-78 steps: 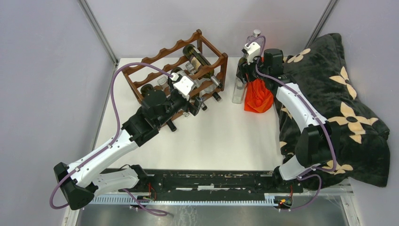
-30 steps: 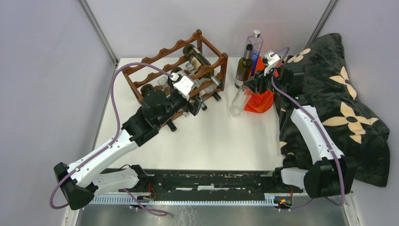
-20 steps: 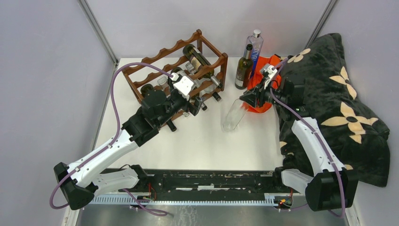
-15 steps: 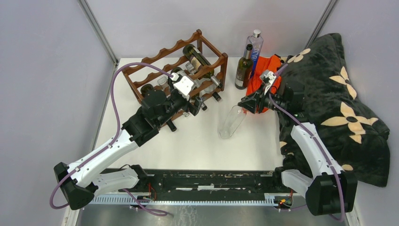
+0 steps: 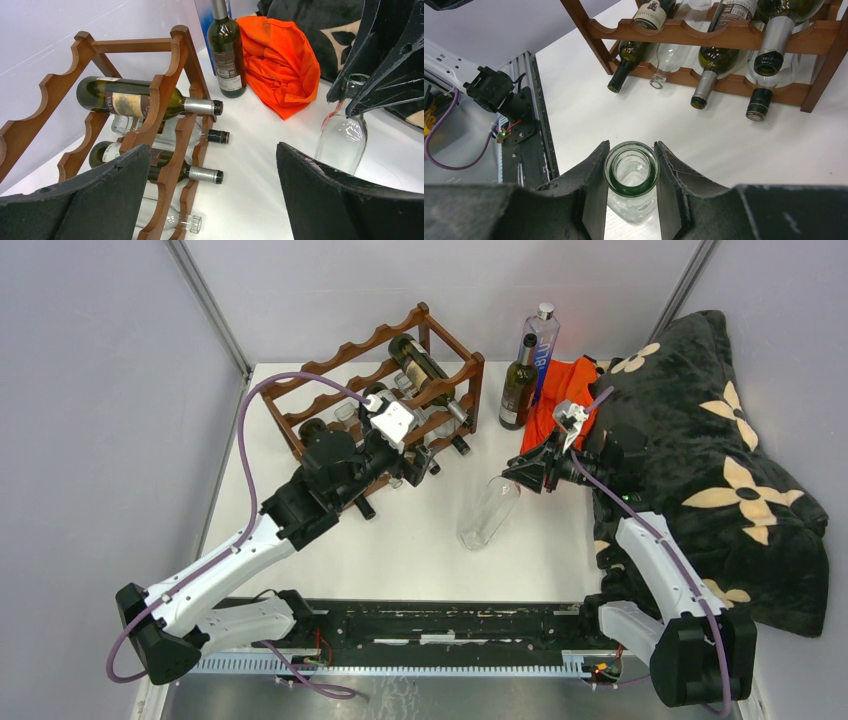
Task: Put the wine bottle on the wine rack
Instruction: Pick up the wine bottle from the center of the board, then adjust the wine bottle at the center of the board.
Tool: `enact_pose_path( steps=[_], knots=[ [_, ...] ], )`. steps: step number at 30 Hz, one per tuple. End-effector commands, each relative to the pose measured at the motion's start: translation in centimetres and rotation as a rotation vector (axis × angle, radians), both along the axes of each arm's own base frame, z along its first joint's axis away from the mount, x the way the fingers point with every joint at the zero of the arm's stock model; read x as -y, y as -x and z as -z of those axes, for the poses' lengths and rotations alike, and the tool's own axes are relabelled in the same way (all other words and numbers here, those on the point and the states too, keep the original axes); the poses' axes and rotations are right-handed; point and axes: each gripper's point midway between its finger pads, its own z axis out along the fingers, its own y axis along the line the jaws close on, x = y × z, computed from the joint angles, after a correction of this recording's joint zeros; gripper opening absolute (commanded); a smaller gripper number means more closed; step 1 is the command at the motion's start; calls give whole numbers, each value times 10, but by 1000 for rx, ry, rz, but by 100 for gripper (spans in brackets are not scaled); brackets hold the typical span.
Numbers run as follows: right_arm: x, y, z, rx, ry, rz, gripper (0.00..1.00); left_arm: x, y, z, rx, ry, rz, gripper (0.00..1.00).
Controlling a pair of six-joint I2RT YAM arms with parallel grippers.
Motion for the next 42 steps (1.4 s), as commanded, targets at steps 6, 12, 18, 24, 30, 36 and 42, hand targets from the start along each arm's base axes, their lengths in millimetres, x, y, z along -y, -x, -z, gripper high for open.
enact_pose_path(
  steps=[6, 12, 18, 24, 30, 36, 42],
  knots=[
    [0, 4, -22, 98, -42, -29, 0, 4, -2, -12, 45, 9, 22, 100],
    [1, 4, -18, 87, -46, -30, 0, 4, -2, -12, 45, 12, 20, 100],
    [2, 3, -17, 85, -52, -28, 0, 9, 2, -14, 40, 26, 49, 100],
    [2, 5, -14, 77, -63, -39, 0, 16, 10, -39, 24, 144, 88, 100],
    [4, 7, -21, 100, -75, -43, 0, 34, 35, -41, -150, 236, 216, 100],
    [6, 7, -17, 94, -77, -46, 0, 47, 71, -4, -360, 376, 348, 100],
    [11, 6, -10, 77, -84, -45, 0, 55, 102, 29, -449, 359, 396, 100]
  ],
)
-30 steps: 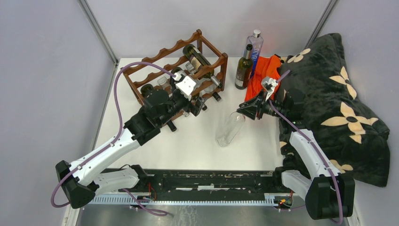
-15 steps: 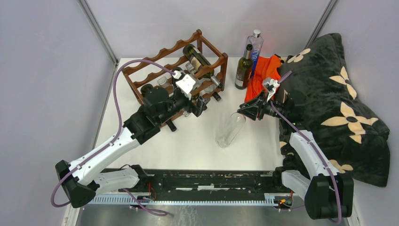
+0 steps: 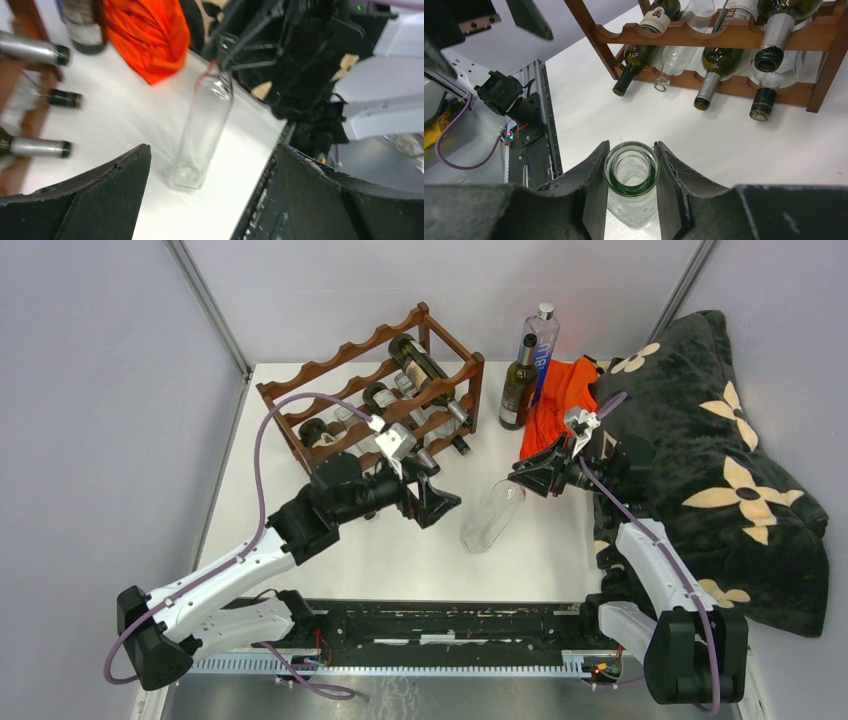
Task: Put the wine bottle on the wine rack
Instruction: Adjust the wine bottle at the center of the board.
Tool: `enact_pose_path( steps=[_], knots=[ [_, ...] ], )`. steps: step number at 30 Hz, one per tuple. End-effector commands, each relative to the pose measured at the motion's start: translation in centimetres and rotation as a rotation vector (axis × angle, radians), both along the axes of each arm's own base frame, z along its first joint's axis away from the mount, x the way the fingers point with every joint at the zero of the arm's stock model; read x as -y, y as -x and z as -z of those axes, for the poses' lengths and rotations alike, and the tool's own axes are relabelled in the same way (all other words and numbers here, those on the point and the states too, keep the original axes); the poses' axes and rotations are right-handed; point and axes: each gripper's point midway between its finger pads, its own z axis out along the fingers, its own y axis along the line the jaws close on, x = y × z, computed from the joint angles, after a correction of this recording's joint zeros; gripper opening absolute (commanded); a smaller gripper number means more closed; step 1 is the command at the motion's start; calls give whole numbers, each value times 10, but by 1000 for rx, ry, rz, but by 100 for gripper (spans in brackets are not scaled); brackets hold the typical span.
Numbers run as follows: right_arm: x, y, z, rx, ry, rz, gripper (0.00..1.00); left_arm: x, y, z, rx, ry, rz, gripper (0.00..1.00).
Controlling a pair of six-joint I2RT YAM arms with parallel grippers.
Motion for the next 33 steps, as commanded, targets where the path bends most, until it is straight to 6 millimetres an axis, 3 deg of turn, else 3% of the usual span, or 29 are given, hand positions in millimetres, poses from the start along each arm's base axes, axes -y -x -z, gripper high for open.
enact_pose_path(
  steps=[1, 6, 13, 24, 33],
  knots=[
    [1, 2, -16, 79, -18, -32, 0, 16, 39, -5, -38, 74, 93, 100],
    [8, 0, -12, 81, -16, -6, 0, 27, 62, 27, -4, -7, 117, 100],
    [12, 2, -4, 69, -15, -2, 0, 29, 71, 67, -5, -6, 147, 100],
    [13, 2, 7, 49, -12, -1, 0, 29, 76, 89, 19, 17, 153, 100],
    [13, 2, 13, 31, -13, -2, 0, 40, 73, 100, 146, 7, 157, 100]
  ],
)
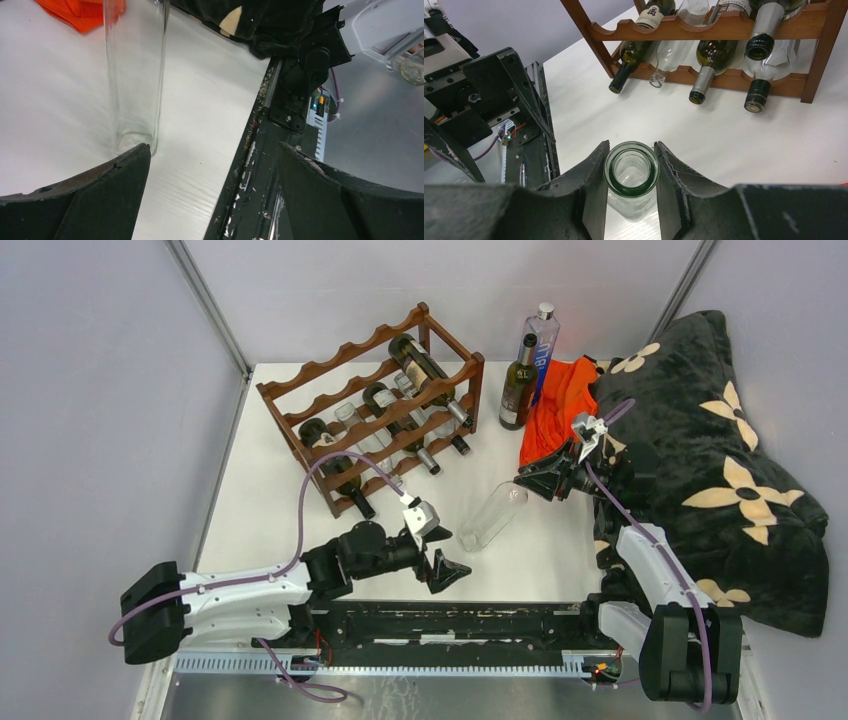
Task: Put the wine bottle on the wine rack
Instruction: Adjust the wine bottle at the center of the board.
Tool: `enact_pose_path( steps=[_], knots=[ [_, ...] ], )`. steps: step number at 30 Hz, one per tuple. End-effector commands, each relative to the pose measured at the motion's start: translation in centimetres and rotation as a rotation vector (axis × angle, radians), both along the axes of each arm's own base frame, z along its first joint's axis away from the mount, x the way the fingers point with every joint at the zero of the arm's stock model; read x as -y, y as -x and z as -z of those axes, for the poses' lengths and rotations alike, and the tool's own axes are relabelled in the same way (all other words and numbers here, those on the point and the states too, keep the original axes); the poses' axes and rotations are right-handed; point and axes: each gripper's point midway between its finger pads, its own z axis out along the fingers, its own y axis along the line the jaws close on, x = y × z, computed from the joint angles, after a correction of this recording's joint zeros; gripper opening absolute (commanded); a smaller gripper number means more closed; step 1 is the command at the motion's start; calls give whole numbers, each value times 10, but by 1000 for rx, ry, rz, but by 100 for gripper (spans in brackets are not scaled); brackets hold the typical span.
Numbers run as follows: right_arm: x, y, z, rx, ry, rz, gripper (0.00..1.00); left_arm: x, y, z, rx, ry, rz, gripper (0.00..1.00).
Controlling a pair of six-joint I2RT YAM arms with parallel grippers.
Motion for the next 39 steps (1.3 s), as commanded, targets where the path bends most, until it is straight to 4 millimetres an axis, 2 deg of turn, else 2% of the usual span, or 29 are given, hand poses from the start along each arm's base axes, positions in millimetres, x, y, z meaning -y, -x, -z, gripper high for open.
enact_pose_path(
  steps=[1, 9, 14, 20, 23, 27, 31, 36, 39],
  knots=[
    [0, 0, -1, 35, 2, -15, 0, 13, -13, -22, 148, 65, -14, 100],
    [0, 0, 4, 17, 0, -23, 0, 38, -34, -3, 200, -34, -34, 100],
    [0, 1, 4, 16, 1, -27, 0, 45, -63, 5, 242, -81, -150, 100],
    [-1, 2, 3, 23, 1, -31, 0, 52, -92, 32, 252, -169, -258, 100],
    [-1, 2, 3, 22, 2, -32, 0, 47, -108, 39, 267, -198, -269, 100],
    [-1, 2, 3, 20, 1, -36, 0, 47, -111, 45, 229, -170, -171, 100],
    [-1, 2, 4, 19, 1, -37, 0, 59, -96, 57, 210, -172, -30, 98],
    [-1, 2, 5, 14, 1, -36, 0, 63, -95, 78, 218, -212, 9, 96],
    [-1, 2, 5, 13, 1, -38, 0, 66, -98, 84, 235, -224, 13, 94]
  ],
)
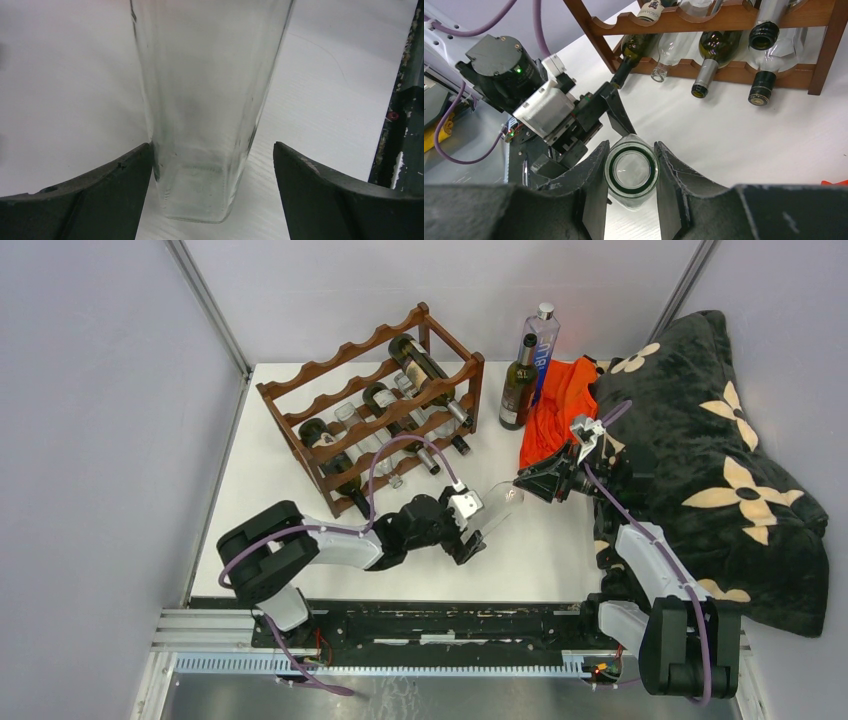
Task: Put the wine bottle on the wine rack
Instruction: Adjust the wine bottle at the center of the board.
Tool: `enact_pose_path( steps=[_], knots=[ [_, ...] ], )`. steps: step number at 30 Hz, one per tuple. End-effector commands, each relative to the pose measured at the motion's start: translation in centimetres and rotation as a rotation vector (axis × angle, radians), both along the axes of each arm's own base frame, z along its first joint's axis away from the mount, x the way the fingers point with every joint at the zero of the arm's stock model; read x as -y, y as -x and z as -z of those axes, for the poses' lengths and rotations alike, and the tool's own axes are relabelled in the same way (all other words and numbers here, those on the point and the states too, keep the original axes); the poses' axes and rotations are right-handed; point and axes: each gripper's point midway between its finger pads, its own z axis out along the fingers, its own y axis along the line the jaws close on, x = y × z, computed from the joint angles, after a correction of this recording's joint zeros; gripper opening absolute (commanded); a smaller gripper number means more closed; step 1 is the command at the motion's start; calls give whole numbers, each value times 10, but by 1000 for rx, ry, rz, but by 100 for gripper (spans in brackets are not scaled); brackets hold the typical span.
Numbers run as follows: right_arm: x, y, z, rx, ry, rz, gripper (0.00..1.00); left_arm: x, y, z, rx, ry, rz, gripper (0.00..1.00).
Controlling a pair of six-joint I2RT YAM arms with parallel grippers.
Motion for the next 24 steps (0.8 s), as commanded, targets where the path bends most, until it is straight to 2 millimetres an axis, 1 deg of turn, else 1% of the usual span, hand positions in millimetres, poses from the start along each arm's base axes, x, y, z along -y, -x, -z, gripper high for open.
enact_pose_path(
  steps=[1, 3, 5, 6, 8, 9, 10, 11, 12, 13, 14, 18, 19, 20, 22, 24],
  knots=[
    [-1, 2, -5, 41, 4, -28, 0, 22, -7, -21, 104, 56, 70, 91],
    [-1, 2, -4, 39, 4, -29, 0, 26, -7, -21, 106, 54, 89, 83],
    [-1, 1, -3, 38, 6, -29, 0, 29, -5, -21, 99, 51, 108, 70],
    [-1, 1, -3, 37, 7, -28, 0, 30, -5, -21, 94, 49, 114, 61],
    [-1, 1, -3, 36, 9, -28, 0, 30, -4, -21, 83, 40, 120, 37],
    [-1, 1, -3, 38, 10, -28, 0, 30, -3, -20, 76, 35, 122, 22],
    [-1, 1, -3, 39, 10, -29, 0, 29, -3, -21, 69, 30, 117, 11],
    [-1, 1, -3, 39, 11, -29, 0, 28, -3, -21, 66, 27, 114, 7],
    [-1, 1, -3, 41, 14, -30, 1, 27, -2, -23, 66, 26, 114, 3],
    [-1, 1, -3, 42, 18, -32, 3, 25, 0, -25, 68, 29, 114, 2],
    [0, 0, -1, 43, 27, -34, 9, 22, 1, -28, 71, 33, 115, 2],
    [1, -1, -4, 104, 96, -76, 55, 12, 11, -38, 59, 14, 139, 2],
    [2, 0, -3, 109, 111, -88, 64, 10, 15, -38, 48, -1, 147, 2],
    [2, -1, -5, 132, 126, -100, 71, 7, 17, -36, 34, -20, 153, 2],
    [3, 1, -2, 128, 155, -114, 81, 2, 22, -34, 13, -56, 163, 2],
    [6, -1, -1, 152, 200, -115, 84, -5, 27, -30, -5, -89, 170, 2]
  ],
)
